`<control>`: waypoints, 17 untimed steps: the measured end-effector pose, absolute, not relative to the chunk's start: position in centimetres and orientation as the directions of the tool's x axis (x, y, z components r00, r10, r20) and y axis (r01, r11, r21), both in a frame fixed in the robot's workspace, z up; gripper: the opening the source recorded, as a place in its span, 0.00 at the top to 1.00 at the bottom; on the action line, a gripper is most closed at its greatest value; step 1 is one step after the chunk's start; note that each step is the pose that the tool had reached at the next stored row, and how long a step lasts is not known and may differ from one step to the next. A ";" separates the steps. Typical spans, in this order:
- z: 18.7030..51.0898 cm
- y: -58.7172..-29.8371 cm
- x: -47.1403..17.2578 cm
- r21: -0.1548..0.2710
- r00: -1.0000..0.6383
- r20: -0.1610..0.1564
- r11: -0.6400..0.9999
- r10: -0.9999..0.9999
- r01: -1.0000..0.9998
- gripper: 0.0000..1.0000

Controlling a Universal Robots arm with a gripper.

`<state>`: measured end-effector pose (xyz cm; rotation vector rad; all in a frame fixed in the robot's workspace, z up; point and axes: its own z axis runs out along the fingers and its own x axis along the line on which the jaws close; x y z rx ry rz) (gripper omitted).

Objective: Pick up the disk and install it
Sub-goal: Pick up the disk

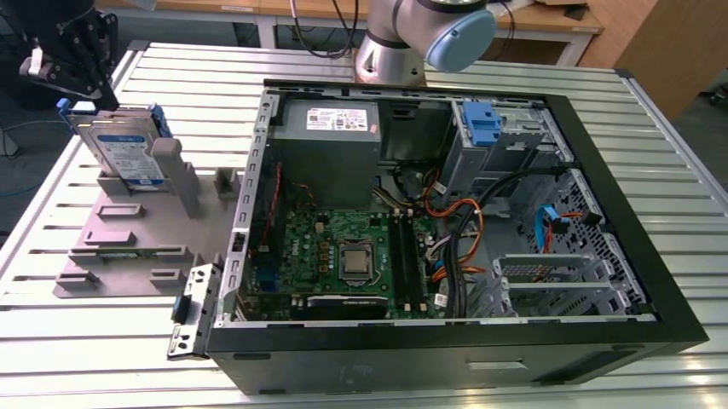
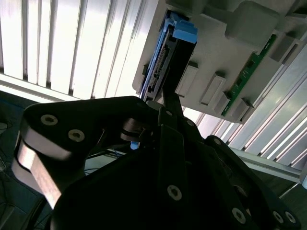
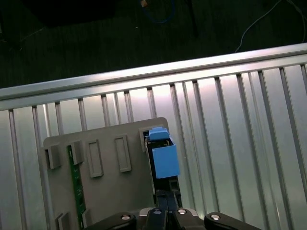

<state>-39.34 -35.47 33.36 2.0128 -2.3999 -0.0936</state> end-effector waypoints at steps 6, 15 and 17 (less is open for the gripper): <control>33.4 -35.5 -39.3 0.051 -0.174 -0.032 0.173 -0.984 -0.984 0.89; 33.4 -35.5 -39.3 0.051 -0.174 -0.032 0.172 -0.984 -0.984 0.59; 33.4 -35.5 -39.4 0.051 -0.174 -0.032 0.172 -0.984 -0.984 0.53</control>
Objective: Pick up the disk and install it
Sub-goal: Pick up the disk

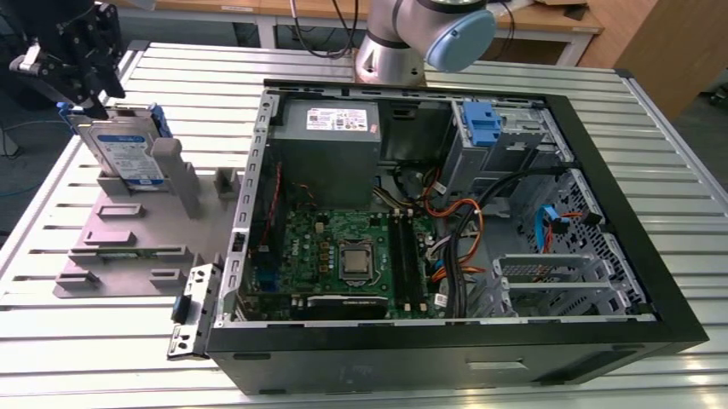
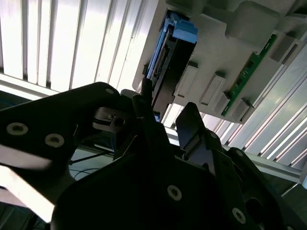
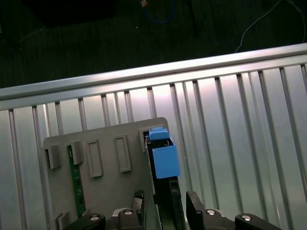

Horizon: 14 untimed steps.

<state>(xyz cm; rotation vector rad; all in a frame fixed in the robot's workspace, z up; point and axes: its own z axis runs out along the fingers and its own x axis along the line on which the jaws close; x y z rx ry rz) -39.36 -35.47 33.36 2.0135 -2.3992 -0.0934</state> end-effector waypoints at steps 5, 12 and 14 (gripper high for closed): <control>33.1 -35.5 -39.5 0.046 -0.152 -0.033 0.150 -0.988 -0.988 0.53; 32.6 -35.5 -39.5 0.042 -0.096 -0.042 0.094 -0.994 -0.995 0.53; 32.5 -35.5 -39.5 0.043 -0.086 -0.052 0.084 -0.995 -0.996 0.53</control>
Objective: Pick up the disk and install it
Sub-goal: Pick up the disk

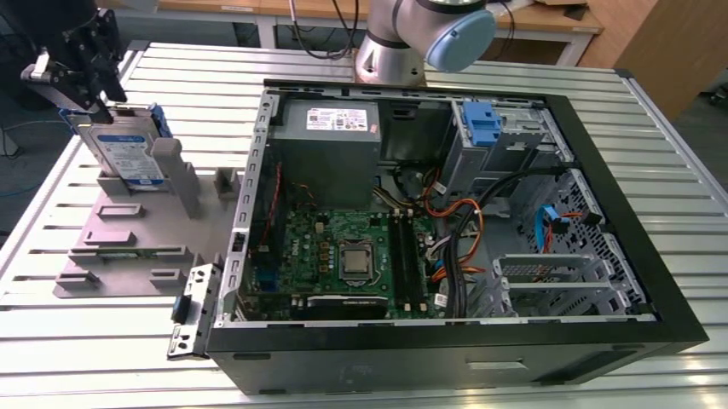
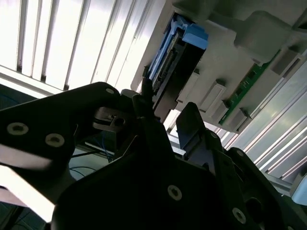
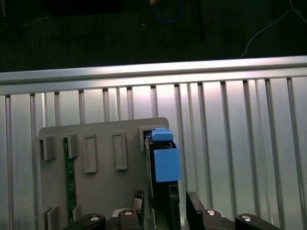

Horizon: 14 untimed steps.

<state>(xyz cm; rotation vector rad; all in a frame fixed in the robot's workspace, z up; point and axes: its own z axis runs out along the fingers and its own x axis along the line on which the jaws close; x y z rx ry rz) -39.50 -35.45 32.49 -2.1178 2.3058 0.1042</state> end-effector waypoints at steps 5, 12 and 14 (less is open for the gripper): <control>32.4 -35.5 -39.7 0.041 -0.070 -0.070 0.067 -0.995 -0.997 0.53; 31.8 -35.5 -40.0 0.028 -0.048 -0.075 0.046 -0.996 -0.999 0.53; 31.6 -35.5 -40.1 0.026 -0.040 -0.076 0.038 -0.996 -0.999 0.53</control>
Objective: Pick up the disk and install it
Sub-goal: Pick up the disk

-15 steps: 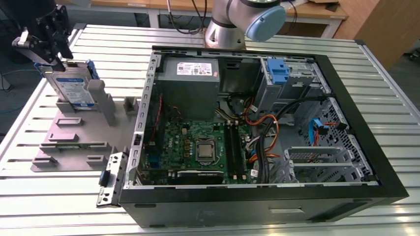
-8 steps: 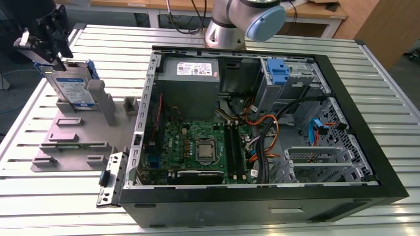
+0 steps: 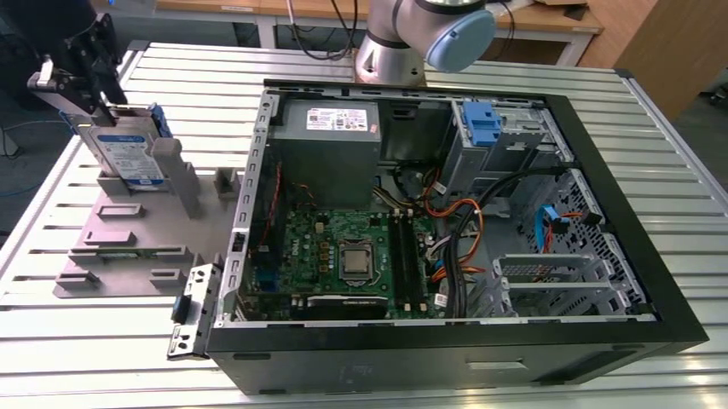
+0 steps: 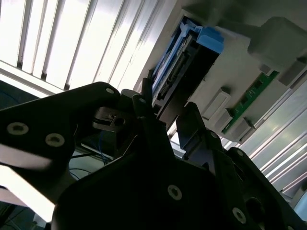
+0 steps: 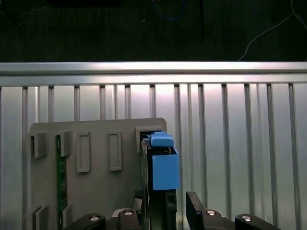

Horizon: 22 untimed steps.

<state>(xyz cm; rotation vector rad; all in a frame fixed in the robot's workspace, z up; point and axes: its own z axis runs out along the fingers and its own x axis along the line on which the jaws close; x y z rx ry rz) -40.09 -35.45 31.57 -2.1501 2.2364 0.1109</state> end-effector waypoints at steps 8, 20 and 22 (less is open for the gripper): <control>30.8 -35.5 -40.2 0.012 -0.002 -0.078 0.002 -0.997 -1.000 0.53; 30.0 -35.5 -40.2 0.010 0.005 -0.078 -0.006 -0.997 -1.000 0.53; 30.0 -35.5 -40.2 0.010 0.005 -0.078 -0.006 -0.997 -1.000 0.53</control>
